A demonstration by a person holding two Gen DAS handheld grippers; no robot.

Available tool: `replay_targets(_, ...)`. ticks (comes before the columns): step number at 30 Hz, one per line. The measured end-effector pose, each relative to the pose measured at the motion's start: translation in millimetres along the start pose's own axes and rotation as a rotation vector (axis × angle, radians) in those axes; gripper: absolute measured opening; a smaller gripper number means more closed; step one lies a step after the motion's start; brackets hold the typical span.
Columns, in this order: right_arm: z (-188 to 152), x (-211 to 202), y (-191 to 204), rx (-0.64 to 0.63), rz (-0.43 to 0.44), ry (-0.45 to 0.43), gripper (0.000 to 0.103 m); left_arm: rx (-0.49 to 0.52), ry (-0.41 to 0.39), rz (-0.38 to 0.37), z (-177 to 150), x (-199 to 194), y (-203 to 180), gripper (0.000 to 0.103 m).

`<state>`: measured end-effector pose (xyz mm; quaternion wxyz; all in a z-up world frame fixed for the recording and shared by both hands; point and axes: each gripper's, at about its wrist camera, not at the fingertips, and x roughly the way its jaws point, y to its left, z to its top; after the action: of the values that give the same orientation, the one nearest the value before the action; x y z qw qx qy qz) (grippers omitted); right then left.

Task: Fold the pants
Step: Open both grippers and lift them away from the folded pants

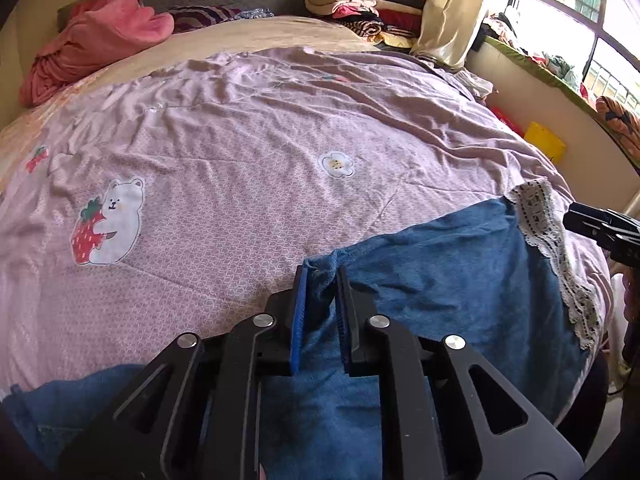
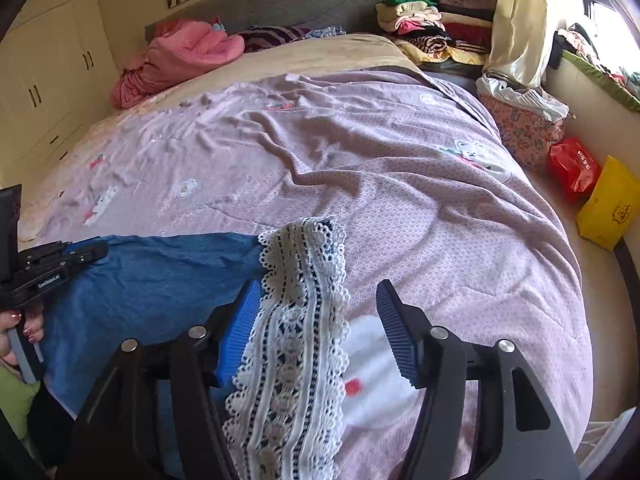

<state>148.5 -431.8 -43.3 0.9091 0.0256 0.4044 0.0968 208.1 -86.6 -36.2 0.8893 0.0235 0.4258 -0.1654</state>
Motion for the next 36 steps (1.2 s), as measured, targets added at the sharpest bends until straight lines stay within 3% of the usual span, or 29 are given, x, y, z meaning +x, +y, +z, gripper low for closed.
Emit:
replay_targets(13,-19.7,-37.9,13.9,0.050,0.019,-0.069,0.068,-0.001,-0.040,-0.041,-3.0,-34.9,-10.9,0.021)
replay_targets(16,-23.3,-49.8,17.3,0.053,0.011,-0.093,0.075,0.007,-0.055,-0.048,-2.5,-44.4,-16.0,0.028)
replay_targets(25,-35.4,-80.4,25.3,0.053,0.001,-0.143,0.081,0.036,-0.090,-0.080,-3.7,-70.8,-33.7,0.035)
replay_targets(36,-61.3,-105.1,34.8,0.053,0.003,-0.161,0.090,0.093,-0.082,-0.112,-12.7,-84.4,-62.7,0.055)
